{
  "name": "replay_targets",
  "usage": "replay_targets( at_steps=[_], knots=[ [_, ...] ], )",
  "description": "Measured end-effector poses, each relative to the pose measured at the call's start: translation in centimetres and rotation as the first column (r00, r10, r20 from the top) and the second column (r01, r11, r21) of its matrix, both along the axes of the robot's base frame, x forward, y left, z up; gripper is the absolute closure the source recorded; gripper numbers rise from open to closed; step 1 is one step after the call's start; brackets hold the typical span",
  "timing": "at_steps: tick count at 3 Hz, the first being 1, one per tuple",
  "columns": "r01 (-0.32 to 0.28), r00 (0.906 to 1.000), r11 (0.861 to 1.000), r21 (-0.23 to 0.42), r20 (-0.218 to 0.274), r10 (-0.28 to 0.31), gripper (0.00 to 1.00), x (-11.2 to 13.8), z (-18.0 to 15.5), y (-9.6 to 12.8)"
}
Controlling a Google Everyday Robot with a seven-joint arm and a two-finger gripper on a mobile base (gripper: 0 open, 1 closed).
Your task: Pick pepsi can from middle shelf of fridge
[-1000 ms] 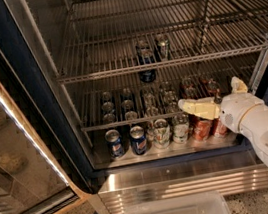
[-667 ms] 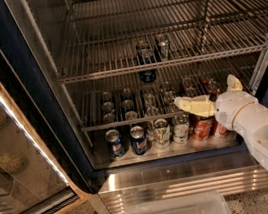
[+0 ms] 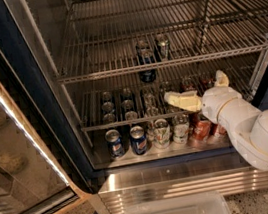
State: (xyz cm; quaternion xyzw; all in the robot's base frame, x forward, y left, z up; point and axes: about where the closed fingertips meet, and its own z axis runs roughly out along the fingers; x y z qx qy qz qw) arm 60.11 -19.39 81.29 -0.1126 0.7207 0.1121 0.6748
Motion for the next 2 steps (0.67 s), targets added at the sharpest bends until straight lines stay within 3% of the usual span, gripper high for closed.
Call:
replay_targets(
  at_steps=[2],
  knots=[
    [-0.056,0.9983,0.998,-0.013,0.011,0.056,0.0,3.7,-0.3,3.1]
  ],
)
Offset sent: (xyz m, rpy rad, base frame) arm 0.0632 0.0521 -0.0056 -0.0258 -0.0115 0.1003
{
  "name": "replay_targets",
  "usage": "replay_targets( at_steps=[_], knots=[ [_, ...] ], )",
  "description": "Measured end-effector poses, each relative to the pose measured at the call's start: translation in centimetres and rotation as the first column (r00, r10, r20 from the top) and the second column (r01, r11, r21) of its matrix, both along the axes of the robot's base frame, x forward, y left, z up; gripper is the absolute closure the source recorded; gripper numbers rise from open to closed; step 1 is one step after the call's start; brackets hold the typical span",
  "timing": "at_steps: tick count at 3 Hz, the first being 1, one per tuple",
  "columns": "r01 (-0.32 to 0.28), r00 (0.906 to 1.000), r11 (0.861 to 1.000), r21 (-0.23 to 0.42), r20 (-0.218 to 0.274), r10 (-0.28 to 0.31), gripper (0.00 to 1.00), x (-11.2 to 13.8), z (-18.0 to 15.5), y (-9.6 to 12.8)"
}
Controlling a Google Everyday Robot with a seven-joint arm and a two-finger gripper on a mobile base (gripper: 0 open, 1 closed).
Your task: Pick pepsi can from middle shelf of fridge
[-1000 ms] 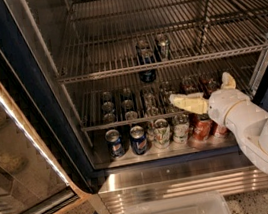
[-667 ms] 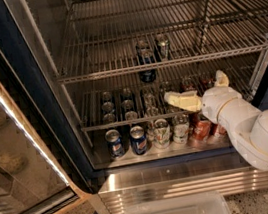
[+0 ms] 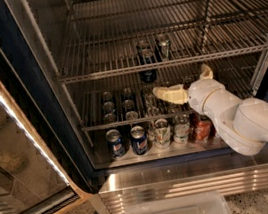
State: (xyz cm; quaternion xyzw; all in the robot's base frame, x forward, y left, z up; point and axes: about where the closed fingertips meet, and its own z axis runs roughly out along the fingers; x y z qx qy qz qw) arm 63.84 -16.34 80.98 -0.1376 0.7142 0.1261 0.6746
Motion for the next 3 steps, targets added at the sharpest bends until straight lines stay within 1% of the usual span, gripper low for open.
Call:
replay_targets(
  at_steps=[1,2,3],
  knots=[
    [-0.025,0.9997,1.0,-0.008,0.004,0.025,0.0,3.34,-0.4,2.48],
    [-0.025,0.9997,1.0,-0.008,0.004,0.025,0.0,3.34,-0.4,2.49],
    [-0.022,0.9991,1.0,0.017,0.037,0.022,0.0,3.75,-0.21,3.09]
  ],
)
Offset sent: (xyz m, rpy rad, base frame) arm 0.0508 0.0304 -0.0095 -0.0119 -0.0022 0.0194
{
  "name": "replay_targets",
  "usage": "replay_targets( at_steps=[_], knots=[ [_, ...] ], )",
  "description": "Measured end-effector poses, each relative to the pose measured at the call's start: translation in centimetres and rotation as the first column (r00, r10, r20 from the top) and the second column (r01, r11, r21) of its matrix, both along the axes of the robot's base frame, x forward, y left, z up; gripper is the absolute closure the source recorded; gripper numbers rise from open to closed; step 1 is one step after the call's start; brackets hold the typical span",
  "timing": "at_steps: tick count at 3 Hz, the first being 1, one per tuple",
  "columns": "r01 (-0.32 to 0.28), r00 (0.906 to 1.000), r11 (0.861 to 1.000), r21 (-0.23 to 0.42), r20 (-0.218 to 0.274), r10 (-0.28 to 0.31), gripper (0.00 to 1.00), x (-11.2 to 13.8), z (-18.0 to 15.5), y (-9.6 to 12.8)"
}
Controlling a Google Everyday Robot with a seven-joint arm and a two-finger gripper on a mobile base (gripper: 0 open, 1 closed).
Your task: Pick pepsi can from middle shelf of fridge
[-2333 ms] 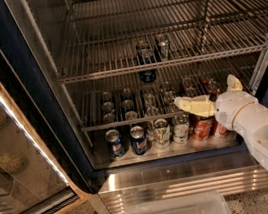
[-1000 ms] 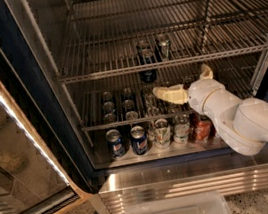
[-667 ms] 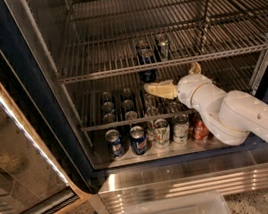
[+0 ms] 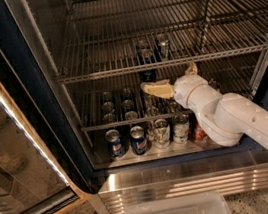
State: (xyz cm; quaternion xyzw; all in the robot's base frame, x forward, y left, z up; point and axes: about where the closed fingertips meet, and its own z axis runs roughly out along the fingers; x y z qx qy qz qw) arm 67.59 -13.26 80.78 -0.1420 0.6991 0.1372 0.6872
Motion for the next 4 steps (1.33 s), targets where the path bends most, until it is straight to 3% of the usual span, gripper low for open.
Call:
replay_targets(
  at_steps=[2,4],
  knots=[
    [-0.015,0.9992,0.999,0.042,0.038,0.013,0.0,2.6,-0.1,2.0],
    [-0.063,0.998,0.998,0.003,-0.007,0.063,0.0,5.4,-1.4,4.4]
  ],
)
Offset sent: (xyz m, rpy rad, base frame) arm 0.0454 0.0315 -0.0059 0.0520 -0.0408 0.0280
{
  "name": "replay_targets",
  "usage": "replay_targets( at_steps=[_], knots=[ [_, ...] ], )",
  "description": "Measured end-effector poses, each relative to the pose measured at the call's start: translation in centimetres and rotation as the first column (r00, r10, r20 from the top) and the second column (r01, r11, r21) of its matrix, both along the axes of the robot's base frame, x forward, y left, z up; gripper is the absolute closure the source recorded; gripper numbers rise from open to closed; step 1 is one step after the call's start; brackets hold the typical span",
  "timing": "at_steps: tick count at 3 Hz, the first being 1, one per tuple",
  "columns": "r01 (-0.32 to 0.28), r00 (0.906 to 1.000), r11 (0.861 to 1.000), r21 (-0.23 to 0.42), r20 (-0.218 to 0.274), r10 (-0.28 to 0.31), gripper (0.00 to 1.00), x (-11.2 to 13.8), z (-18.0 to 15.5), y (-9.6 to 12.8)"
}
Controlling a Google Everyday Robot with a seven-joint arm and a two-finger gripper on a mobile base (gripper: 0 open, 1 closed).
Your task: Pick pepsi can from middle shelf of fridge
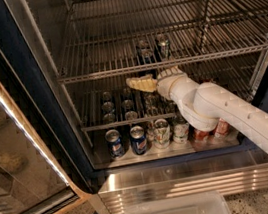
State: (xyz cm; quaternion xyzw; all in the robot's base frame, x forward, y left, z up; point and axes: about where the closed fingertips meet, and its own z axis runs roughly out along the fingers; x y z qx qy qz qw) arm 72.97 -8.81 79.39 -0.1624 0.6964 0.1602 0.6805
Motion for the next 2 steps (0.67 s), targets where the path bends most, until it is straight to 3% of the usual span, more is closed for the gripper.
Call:
replay_targets(
  at_steps=[1,2],
  knots=[
    [0.015,0.9996,0.999,-0.039,-0.024,-0.016,0.0,3.15,-2.81,1.73],
    [0.019,0.9996,0.999,-0.037,-0.018,-0.02,0.0,3.99,-2.68,2.09]
  ],
)
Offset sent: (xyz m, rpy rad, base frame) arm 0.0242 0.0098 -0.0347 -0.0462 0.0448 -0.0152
